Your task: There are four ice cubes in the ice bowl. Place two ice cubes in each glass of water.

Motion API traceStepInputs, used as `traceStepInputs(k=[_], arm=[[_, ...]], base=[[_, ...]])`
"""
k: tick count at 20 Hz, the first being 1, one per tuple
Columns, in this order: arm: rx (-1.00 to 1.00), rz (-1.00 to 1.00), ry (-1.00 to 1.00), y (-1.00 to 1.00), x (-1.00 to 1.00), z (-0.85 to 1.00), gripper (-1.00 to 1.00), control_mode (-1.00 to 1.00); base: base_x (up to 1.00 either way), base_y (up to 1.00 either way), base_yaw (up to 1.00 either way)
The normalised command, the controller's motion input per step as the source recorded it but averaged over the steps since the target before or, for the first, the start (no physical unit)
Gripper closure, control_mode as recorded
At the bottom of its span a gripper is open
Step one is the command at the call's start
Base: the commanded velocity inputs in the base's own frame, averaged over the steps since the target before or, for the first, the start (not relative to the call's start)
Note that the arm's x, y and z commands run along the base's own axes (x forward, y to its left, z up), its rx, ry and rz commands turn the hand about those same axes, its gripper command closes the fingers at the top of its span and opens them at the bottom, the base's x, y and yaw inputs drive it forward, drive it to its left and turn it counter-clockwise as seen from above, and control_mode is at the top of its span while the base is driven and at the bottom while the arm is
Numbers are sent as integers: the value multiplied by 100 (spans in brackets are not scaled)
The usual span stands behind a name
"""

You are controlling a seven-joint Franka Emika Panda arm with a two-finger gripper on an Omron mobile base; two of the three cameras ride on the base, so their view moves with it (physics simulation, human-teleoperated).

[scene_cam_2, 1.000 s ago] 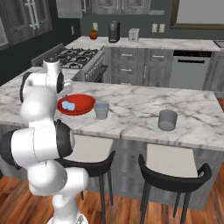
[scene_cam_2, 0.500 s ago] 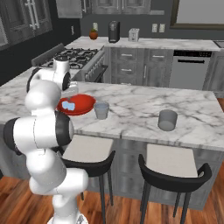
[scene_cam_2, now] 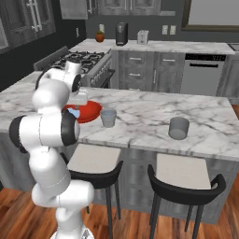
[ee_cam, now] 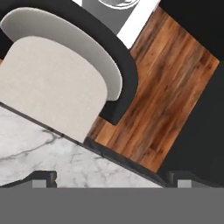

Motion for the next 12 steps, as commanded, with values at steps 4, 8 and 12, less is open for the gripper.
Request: traceStepInputs(k=[4, 8, 12], arm=[[0, -18, 12, 0, 8, -14, -100, -100], [0, -8, 1, 0, 8, -13, -100, -100], [0, -3, 0, 16, 10, -24, -100, -100]], base=[[0, 0, 0], [0, 0, 0], [0, 0, 0]])
